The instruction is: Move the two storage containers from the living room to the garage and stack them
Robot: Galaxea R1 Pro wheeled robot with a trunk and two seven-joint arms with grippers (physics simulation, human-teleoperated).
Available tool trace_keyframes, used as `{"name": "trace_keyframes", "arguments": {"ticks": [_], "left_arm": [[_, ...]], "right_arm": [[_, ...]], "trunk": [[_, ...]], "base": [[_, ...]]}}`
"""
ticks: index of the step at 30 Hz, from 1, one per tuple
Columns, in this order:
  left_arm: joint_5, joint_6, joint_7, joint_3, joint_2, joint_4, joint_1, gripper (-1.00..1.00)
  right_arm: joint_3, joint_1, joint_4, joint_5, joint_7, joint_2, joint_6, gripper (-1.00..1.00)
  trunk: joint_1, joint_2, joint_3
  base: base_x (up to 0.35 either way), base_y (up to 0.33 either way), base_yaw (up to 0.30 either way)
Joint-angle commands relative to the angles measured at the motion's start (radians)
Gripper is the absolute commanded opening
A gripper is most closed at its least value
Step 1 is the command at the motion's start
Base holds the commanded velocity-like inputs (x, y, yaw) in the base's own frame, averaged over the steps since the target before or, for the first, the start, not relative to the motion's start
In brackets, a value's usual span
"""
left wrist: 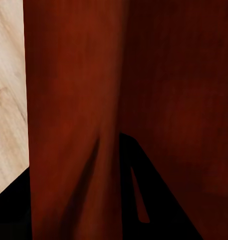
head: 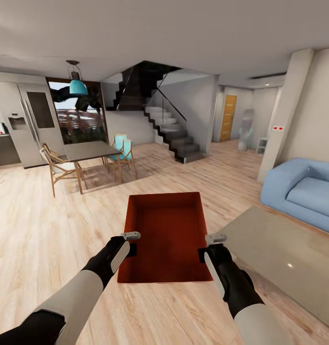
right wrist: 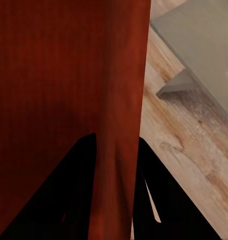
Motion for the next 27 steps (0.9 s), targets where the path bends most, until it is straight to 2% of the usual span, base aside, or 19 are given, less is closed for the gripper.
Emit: {"name": "trace_keyframes", "arguments": {"ticks": [1, 19, 27], "left_arm": [[-0.014, 0.043, 0.001, -0.018, 0.002, 0.002, 0.0, -1.0], [-0.014, 0.043, 0.001, -0.018, 0.002, 0.002, 0.0, -1.0], [-0.014, 0.044, 0.001, -0.018, 0.002, 0.002, 0.0, -1.0]], "right_arm": [[0.005, -0.001, -0.055, -0.053, 0.015, -0.001, -0.012, -1.0], [0.005, -0.001, -0.055, -0.053, 0.015, -0.001, -0.012, -1.0], [0.005, -0.001, -0.055, -0.053, 0.015, -0.001, -0.012, -1.0]], "trunk": [[0.0, 0.0, 0.0], [0.0, 0.0, 0.0], [0.0, 0.0, 0.0]], "base": [[0.31, 0.121, 0.0], [0.31, 0.16, -0.003], [0.304, 0.211, -0.215]]}}
